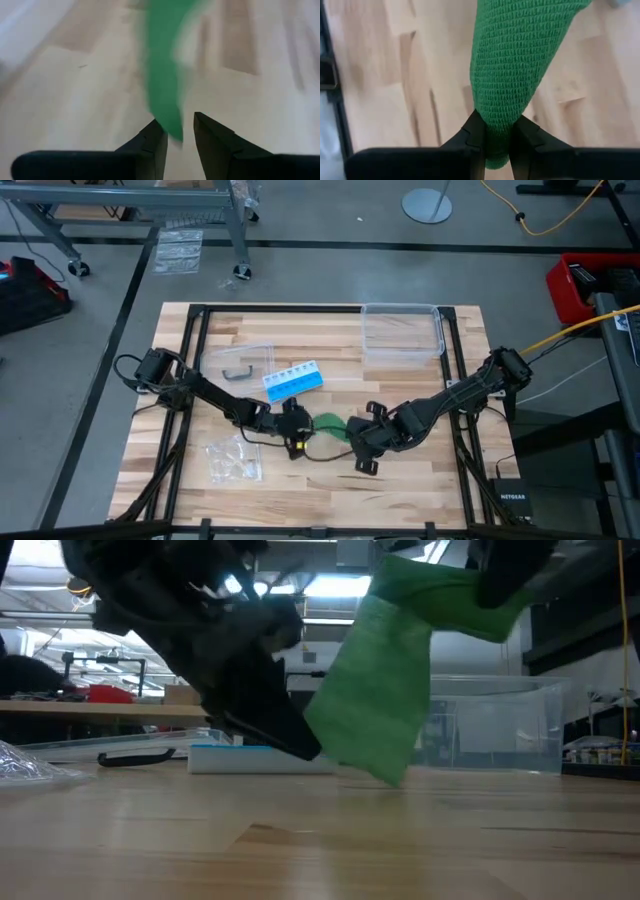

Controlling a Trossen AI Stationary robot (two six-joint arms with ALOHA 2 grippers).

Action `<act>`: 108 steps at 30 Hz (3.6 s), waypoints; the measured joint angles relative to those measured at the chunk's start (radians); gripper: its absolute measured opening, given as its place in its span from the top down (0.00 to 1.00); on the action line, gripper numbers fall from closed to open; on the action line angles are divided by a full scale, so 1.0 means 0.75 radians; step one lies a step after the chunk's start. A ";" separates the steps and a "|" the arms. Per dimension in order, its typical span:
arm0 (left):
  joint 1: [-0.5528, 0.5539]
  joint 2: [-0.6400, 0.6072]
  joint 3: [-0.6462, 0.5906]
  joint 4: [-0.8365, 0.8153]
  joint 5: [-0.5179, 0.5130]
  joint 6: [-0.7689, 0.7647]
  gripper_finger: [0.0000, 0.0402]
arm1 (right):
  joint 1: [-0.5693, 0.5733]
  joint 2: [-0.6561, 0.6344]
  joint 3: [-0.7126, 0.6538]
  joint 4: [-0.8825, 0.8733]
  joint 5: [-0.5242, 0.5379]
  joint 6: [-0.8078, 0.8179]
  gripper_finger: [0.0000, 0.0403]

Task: Roll bandage
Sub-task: Roll the green bandage

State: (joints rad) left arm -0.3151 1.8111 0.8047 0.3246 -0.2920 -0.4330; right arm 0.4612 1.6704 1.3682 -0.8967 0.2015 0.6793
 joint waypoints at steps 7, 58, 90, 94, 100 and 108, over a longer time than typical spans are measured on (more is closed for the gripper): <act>-0.123 -0.005 0.000 0.134 -0.122 0.068 0.83 | -0.103 -0.104 0.000 -0.033 0.046 0.004 0.87; -0.036 -0.008 0.002 0.630 -0.168 0.380 0.55 | -0.452 -0.234 0.000 0.334 -0.540 -0.075 0.87; -0.009 -0.007 0.001 1.052 -0.187 0.304 0.56 | -0.449 -0.234 0.000 0.218 -0.680 -0.394 0.87; -0.035 -0.007 0.002 1.063 -0.185 0.341 0.56 | -0.449 -0.234 0.000 0.212 -0.677 -0.395 0.87; -0.052 -0.007 0.002 1.064 -0.182 0.378 0.56 | -0.449 -0.234 0.000 0.214 -0.676 -0.394 0.87; -0.014 -0.008 0.002 1.118 -0.183 0.341 0.47 | -0.449 -0.234 0.000 0.268 -0.677 -0.394 0.87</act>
State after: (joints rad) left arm -0.3253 1.8053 0.8059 1.1628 -0.4290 -0.1774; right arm 0.1246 1.4952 1.3682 -0.6956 -0.3061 0.3836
